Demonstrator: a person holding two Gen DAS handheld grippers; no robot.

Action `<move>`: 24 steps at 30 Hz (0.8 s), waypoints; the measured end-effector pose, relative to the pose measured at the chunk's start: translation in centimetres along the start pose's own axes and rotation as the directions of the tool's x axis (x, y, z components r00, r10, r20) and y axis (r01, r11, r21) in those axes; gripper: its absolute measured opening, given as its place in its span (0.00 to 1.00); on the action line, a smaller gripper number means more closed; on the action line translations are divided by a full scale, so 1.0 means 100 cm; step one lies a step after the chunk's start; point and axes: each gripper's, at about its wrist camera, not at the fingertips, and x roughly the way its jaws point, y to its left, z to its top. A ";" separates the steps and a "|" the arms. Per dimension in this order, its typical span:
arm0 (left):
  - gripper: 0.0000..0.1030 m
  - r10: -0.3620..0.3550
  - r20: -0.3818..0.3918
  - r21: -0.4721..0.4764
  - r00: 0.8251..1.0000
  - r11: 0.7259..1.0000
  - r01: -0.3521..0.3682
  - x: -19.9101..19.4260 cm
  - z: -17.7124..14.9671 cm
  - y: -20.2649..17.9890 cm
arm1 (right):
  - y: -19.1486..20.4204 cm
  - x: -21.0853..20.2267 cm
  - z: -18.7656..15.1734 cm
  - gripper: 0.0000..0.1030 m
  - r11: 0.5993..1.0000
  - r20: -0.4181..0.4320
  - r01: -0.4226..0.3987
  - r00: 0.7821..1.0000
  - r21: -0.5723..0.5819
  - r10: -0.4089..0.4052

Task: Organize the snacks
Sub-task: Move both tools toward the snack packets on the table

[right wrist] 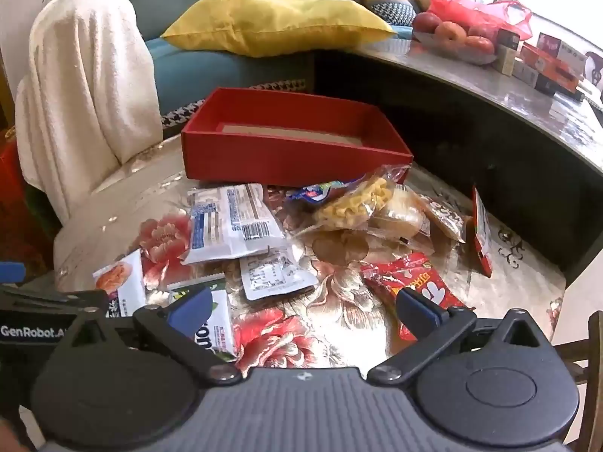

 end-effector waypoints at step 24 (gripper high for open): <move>1.00 0.024 -0.088 -0.033 0.996 0.999 -0.027 0.024 0.001 -0.006 | -0.001 0.019 -0.001 0.97 1.000 -0.078 -0.016 0.997 0.016 0.017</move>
